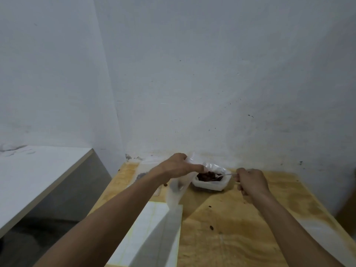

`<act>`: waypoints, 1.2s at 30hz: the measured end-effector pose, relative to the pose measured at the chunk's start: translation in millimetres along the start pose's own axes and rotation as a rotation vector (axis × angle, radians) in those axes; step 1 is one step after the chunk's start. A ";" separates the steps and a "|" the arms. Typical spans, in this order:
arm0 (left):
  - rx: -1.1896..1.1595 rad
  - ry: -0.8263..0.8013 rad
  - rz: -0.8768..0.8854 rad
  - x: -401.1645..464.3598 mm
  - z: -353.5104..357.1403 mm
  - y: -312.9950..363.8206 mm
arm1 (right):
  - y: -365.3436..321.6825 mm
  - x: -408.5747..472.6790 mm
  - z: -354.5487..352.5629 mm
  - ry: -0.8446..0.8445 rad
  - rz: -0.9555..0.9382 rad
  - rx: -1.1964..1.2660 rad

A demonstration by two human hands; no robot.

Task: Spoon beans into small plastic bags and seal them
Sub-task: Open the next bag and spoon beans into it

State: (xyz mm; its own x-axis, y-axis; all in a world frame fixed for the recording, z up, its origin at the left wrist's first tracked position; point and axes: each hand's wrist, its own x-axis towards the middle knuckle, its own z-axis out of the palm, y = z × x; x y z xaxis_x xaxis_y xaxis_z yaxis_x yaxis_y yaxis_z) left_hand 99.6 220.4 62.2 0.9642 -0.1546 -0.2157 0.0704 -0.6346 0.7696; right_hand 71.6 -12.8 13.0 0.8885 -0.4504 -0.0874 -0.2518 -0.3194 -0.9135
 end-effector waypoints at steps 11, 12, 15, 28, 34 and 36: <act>0.205 0.100 0.163 -10.7 -31.7 -18.0 | -65.9 -11.9 -24.4 -0.061 -0.104 0.143; 0.212 0.095 0.160 -11.0 -31.9 -22.0 | -72.4 -15.6 -22.6 -0.072 -0.124 0.138; 0.208 0.077 0.135 -12.5 -27.6 -30.1 | -85.3 -28.9 -12.3 -0.110 -0.210 0.078; 0.308 0.032 0.089 -8.5 -12.6 -26.1 | -63.7 -20.2 -13.1 0.148 -0.513 -0.534; 0.186 -0.063 0.049 -3.9 8.3 -7.8 | -21.9 -17.4 0.0 0.203 -0.401 -0.705; 0.156 -0.065 0.083 0.0 15.1 0.4 | -11.8 -11.6 5.4 0.186 -0.312 -0.596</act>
State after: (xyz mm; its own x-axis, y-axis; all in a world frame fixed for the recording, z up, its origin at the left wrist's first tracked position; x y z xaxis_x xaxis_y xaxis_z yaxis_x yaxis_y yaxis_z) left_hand 95.7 208.7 53.5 0.9461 -0.2564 -0.1977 -0.0537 -0.7265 0.6850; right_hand 66.3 0.7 22.7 0.8867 -0.3813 0.2616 -0.2102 -0.8362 -0.5064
